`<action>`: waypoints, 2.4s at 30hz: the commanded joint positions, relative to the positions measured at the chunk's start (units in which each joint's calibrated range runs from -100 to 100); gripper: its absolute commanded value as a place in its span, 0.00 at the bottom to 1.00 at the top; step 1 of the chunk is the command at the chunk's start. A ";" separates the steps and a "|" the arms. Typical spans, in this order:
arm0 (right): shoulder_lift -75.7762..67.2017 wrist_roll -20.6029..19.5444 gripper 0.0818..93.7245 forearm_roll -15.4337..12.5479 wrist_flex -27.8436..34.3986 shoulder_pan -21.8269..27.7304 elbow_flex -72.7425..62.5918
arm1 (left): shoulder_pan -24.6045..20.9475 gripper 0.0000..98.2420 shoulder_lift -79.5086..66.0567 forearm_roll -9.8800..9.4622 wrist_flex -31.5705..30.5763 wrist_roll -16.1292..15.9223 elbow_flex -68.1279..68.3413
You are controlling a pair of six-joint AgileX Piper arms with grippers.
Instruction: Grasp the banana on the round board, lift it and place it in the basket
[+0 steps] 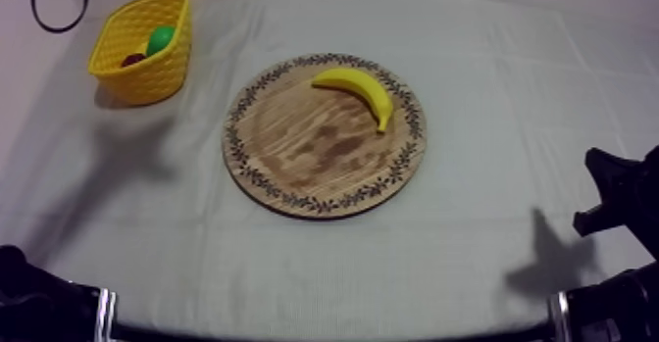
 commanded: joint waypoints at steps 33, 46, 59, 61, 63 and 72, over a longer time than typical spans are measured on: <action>0.00 -0.01 0.00 -0.01 0.02 0.00 -0.05 | 9.31 0.00 33.07 0.14 26.17 22.30 -42.48; 0.00 -0.01 0.00 -0.01 0.02 0.00 -0.05 | 9.53 0.00 39.68 0.74 29.88 36.31 -46.90; 0.00 -0.01 0.00 -0.01 0.02 0.00 -0.05 | 9.02 0.01 44.26 -0.91 27.65 38.09 -47.46; 0.00 -0.01 0.00 -0.01 0.02 0.00 -0.05 | 8.90 0.11 44.15 -1.07 26.32 37.60 -46.63; 0.00 -0.01 0.00 -0.01 0.02 0.00 -0.05 | 8.70 0.28 43.90 -0.38 25.20 36.82 -45.54; 0.00 -0.01 0.00 -0.01 0.02 0.00 -0.05 | 7.76 0.67 42.82 3.75 23.63 34.98 -41.31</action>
